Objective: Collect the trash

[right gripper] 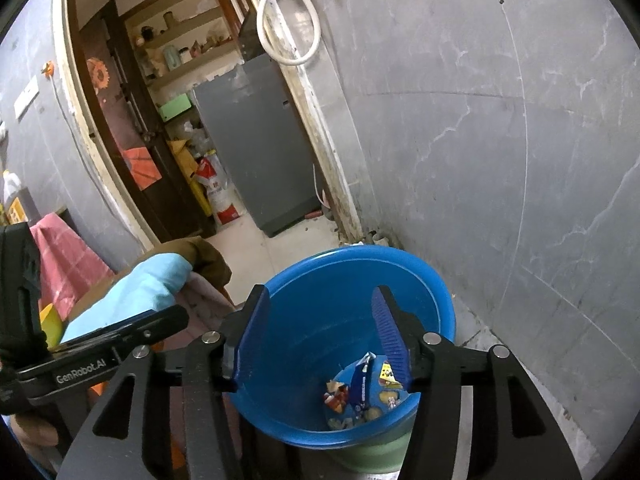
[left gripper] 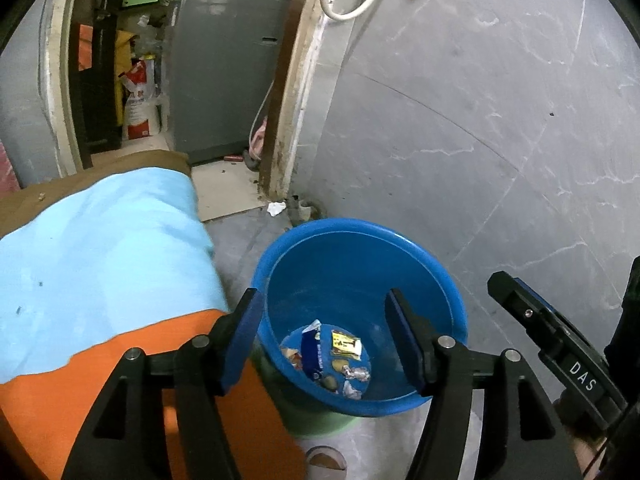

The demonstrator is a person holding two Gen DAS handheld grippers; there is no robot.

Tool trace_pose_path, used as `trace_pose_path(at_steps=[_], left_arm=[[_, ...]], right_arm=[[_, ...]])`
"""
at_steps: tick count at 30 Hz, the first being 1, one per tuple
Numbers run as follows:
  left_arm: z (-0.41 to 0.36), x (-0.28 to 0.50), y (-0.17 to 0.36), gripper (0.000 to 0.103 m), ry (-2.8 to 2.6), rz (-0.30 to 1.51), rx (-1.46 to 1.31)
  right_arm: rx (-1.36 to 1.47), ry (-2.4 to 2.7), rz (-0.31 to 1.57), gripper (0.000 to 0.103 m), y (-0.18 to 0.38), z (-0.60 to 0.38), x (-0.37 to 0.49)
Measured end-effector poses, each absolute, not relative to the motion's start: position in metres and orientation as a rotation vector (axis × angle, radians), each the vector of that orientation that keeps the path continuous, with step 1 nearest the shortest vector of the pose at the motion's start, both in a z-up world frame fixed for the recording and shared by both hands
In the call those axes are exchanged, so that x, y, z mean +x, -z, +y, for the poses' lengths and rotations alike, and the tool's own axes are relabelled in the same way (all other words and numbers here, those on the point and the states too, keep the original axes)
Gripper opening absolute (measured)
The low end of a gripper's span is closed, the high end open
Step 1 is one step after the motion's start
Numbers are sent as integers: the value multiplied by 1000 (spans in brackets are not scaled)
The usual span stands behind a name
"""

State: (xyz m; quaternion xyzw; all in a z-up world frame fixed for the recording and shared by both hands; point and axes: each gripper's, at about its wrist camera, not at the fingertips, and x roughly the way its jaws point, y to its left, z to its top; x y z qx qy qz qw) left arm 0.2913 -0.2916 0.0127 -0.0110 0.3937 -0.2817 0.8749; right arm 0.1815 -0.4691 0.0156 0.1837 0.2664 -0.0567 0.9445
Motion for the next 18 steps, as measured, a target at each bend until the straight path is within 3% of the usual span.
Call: trace_pose_path(at_steps=[3,8,14,18], left_arm=[[-284,288,-18,63,564,808,-21],[-265,282,-28,81,536,767,-36],[-242,271,-41,94,506,715,-59],[-229,259,-45,94,476,664,-51]], right_arm=[[367,120,536,68,-17,-467,182],[349,130,512,81,-24,-459,178],[332,147,483,101,-28,-454,174],[317,144,459,103,-32,-448,170]])
